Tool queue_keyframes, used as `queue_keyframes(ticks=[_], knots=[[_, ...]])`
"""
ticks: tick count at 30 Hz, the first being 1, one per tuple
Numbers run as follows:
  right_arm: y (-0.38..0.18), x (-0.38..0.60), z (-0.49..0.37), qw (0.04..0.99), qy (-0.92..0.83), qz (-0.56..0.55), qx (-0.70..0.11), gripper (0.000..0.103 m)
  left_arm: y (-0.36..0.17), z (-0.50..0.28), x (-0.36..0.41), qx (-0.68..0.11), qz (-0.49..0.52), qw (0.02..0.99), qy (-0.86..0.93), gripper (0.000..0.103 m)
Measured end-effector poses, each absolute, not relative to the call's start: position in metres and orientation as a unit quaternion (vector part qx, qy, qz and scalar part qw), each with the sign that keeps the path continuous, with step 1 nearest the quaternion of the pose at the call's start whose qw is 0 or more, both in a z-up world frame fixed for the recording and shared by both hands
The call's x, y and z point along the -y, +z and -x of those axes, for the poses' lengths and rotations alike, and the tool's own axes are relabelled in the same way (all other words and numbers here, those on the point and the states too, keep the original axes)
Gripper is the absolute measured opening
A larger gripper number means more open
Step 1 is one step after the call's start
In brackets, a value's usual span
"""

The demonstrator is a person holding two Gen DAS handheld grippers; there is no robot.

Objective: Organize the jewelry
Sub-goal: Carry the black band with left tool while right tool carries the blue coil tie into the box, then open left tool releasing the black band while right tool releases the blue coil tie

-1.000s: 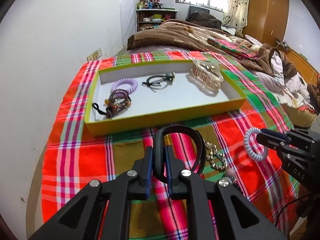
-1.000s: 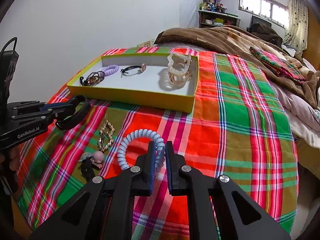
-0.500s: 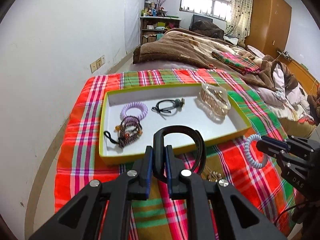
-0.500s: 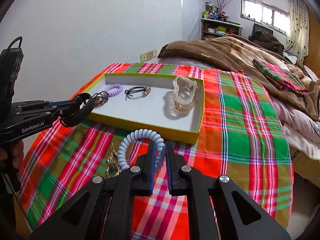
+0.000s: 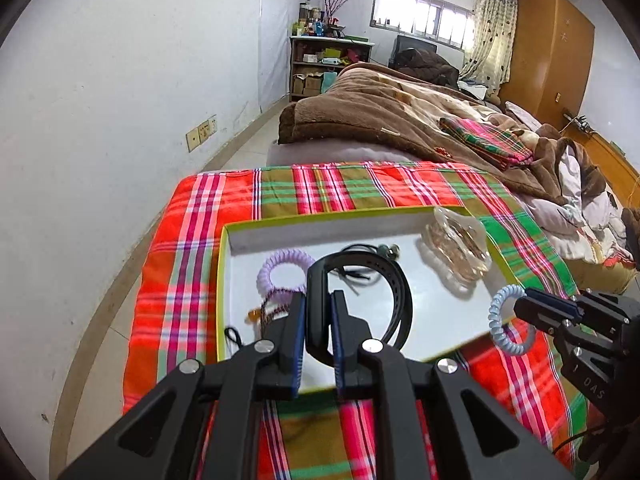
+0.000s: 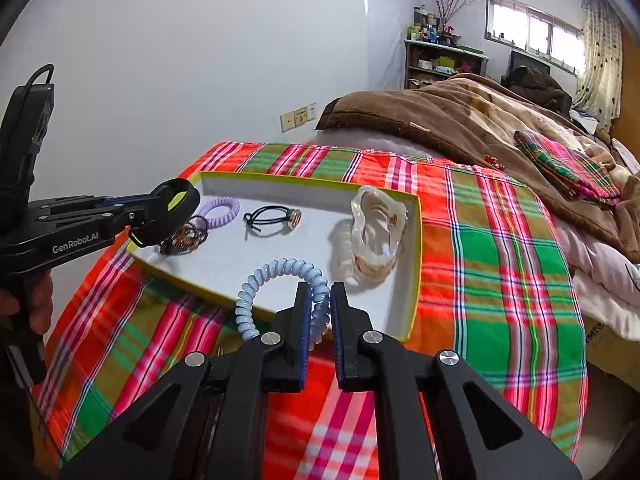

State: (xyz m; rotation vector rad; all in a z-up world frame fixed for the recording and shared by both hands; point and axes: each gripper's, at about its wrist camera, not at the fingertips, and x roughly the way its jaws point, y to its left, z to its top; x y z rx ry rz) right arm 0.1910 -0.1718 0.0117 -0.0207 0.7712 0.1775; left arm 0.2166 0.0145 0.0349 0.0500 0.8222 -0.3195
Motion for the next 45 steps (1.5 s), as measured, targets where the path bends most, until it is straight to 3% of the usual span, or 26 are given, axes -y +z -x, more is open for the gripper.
queue_keyframes(ticks=[25,45], knots=[[-0.015,0.155,-0.256,0.912,0.075,0.026,-0.402,0.01,0.0,-0.289,0.002,-0.434,-0.018,0.887,-0.155,0.013],[-0.029,0.153,-0.267,0.91,0.065,0.042,-0.408,0.01,-0.017,-0.3,0.009,-0.449,-0.031,0.88,-0.152,0.013]])
